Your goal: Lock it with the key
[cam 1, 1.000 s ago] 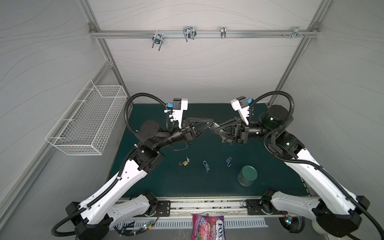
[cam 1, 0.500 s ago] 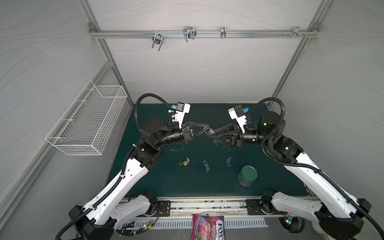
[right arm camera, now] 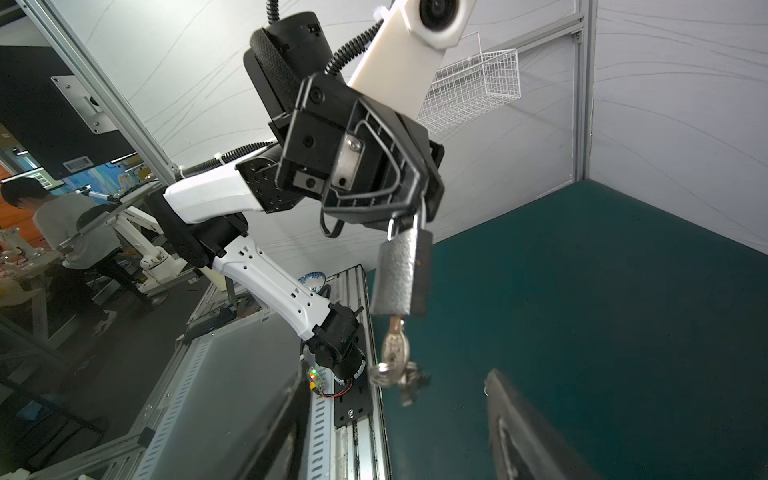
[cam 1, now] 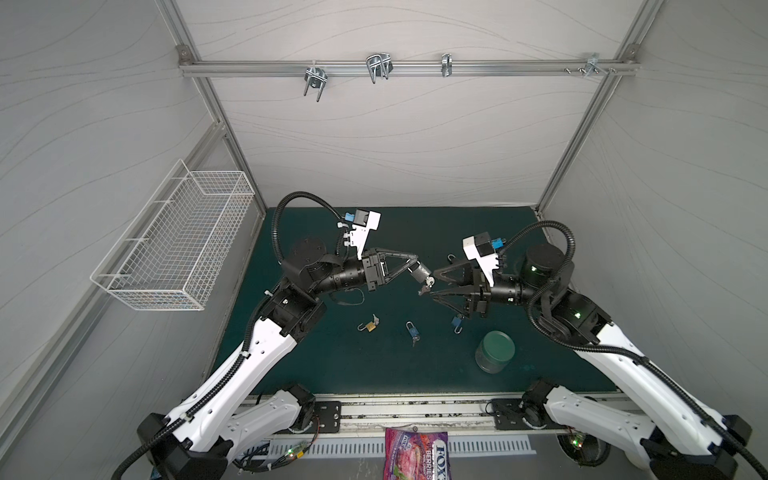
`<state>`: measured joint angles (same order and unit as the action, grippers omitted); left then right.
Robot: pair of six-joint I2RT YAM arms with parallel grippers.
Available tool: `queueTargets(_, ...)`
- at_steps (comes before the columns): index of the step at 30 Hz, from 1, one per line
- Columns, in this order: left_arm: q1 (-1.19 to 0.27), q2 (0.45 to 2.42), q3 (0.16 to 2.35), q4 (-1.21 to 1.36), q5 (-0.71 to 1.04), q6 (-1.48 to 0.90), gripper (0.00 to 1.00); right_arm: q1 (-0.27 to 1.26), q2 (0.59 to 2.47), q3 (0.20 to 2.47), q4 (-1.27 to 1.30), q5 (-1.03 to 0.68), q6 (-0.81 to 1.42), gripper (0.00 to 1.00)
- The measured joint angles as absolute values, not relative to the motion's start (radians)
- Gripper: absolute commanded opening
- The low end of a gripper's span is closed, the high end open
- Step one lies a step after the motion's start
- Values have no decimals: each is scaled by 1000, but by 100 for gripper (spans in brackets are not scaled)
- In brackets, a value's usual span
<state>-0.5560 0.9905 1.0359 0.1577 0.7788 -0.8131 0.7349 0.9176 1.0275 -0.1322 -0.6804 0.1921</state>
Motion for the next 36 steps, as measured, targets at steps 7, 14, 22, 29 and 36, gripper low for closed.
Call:
queueTargets(7, -556, 998, 1030, 216, 779, -859, 0, 743, 916, 947, 30, -683, 195, 56)
queueTargets(14, -556, 1001, 1030, 250, 783, -875, 0, 753, 938, 943, 93, -706, 191, 40)
queueTargets(22, -554, 1013, 1030, 255, 787, -879, 0, 754, 937, 921, 104, -699, 189, 23)
queueTargets(29, -549, 1018, 1030, 265, 787, -880, 0, 754, 925, 909, 104, -687, 185, 9)
queueTargets(36, -530, 1021, 1028, 272, 786, -891, 0, 754, 911, 905, 92, -669, 179, 0)
